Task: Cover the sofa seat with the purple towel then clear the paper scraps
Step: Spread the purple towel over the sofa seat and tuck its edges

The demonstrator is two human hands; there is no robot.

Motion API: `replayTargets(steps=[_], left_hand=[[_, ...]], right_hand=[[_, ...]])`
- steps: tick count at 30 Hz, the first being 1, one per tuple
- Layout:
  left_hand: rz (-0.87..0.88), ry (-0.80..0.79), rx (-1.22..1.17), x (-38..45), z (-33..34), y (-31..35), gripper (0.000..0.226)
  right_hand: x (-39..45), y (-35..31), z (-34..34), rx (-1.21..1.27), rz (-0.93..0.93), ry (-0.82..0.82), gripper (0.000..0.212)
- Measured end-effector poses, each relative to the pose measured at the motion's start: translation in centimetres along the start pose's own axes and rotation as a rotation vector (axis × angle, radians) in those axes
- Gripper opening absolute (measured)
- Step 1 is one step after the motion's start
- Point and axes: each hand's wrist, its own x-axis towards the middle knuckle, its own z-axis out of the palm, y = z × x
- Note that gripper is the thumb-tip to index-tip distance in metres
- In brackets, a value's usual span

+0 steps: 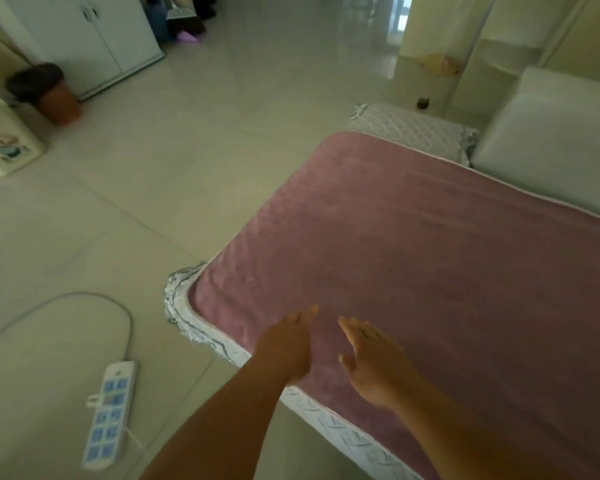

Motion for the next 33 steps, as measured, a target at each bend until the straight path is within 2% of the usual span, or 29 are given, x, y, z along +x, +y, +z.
replayTargets(steps=[6, 9, 11, 14, 17, 21, 24, 26, 29, 33], left_hand=[[-0.221, 0.029, -0.13, 2.7, -2.0, -6.6, 0.084], [-0.404, -0.018, -0.188, 4.7, -2.7, -9.3, 0.088], [-0.452, -0.06, -0.148, 6.7, -3.5, -11.5, 0.092], [-0.431, -0.062, -0.085, 9.5, -5.0, -13.6, 0.089], [-0.404, -0.016, -0.154, 12.1, -6.0, -13.6, 0.088], [-0.396, -0.094, -0.138, 14.3, -6.7, -14.0, 0.085], [-0.339, -0.115, -0.087, 16.5, -8.2, -15.0, 0.063], [-0.309, -0.136, -0.112, 18.0, -9.7, -15.3, 0.055], [-0.268, -0.159, -0.202, 20.9, -12.2, -15.8, 0.058], [-0.059, -0.155, -0.241, 25.9, -15.5, -15.7, 0.059]], right_hand=[[6.5, -4.9, -0.1, 0.005, -0.12, -0.029, 0.062], [9.9, -5.5, -0.7, -0.025, -0.161, -0.069, 0.062], [12.9, -5.9, -1.6, -0.038, -0.185, -0.061, 0.06], [16.6, -6.8, -2.7, -0.047, -0.209, -0.068, 0.058], [19.6, -7.4, -3.2, -0.093, -0.222, -0.095, 0.056], [22.4, -8.3, -3.3, -0.154, -0.254, -0.121, 0.051], [24.3, -8.5, -4.0, -0.132, -0.254, -0.107, 0.046], [25.6, -8.7, -4.6, -0.068, -0.222, -0.103, 0.05], [27.5, -9.4, -5.4, -0.027, -0.126, -0.085, 0.06], [30.4, -10.3, -6.9, 0.003, 0.039, 0.014, 0.06]])
